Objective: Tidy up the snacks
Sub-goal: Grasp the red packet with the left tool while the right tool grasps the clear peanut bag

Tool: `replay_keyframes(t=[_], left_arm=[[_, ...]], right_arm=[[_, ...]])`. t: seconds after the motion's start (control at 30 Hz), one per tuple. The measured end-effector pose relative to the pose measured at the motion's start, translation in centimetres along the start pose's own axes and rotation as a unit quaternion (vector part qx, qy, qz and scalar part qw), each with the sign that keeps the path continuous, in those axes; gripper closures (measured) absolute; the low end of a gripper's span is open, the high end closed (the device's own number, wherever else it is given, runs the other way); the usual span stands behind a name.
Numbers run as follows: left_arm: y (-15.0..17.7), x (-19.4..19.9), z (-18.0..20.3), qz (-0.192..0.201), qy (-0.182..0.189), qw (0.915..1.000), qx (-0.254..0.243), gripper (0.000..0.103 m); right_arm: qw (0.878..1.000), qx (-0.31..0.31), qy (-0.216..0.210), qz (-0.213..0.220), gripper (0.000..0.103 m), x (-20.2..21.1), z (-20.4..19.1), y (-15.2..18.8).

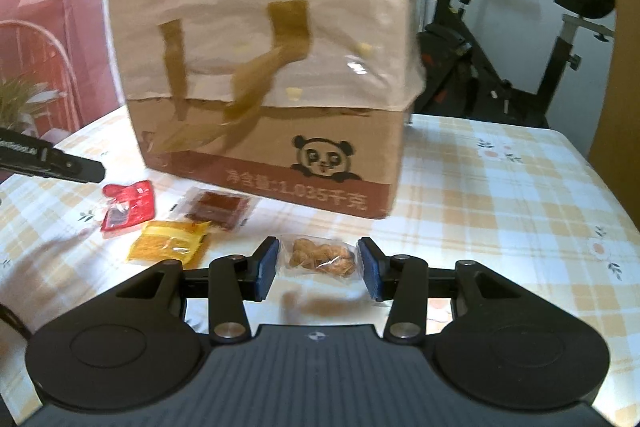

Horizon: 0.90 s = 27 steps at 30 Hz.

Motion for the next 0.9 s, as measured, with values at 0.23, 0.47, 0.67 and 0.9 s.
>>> replay_keyframes(t=[0.23,0.47,0.67,0.9], left_arm=[[1.0,-1.4,-0.2,-0.029,-0.006,0.9995,0.01,0.064],[0.7,-3.6,-0.6,-0.034,-0.036,0.9987,0.008,0.063],[-0.2,-5.1,0.4,-0.027,-0.041,0.9982,-0.036,0.05],[0.2,-5.0,1.4,-0.019,-0.018,0.9982,-0.053,0.071]], right_arm=[[1.0,0.006,-0.009,-0.011,0.057,-0.9,-0.6,0.7],[1.0,0.011,-0.021,-0.018,0.057,-1.1,-0.9,1.0],[0.999,0.012,-0.025,-0.023,0.057,-1.4,-1.0,1.1],[0.999,-0.004,-0.03,-0.025,0.057,-1.6,-0.6,1.0]])
Point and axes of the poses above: each gripper's, at about its wrist camera, not at the fingertips, and x roughly against the way its jaws point, z to its right, y to its underside, the point moved 7 cm from there along -x, roughly the way its jaws point
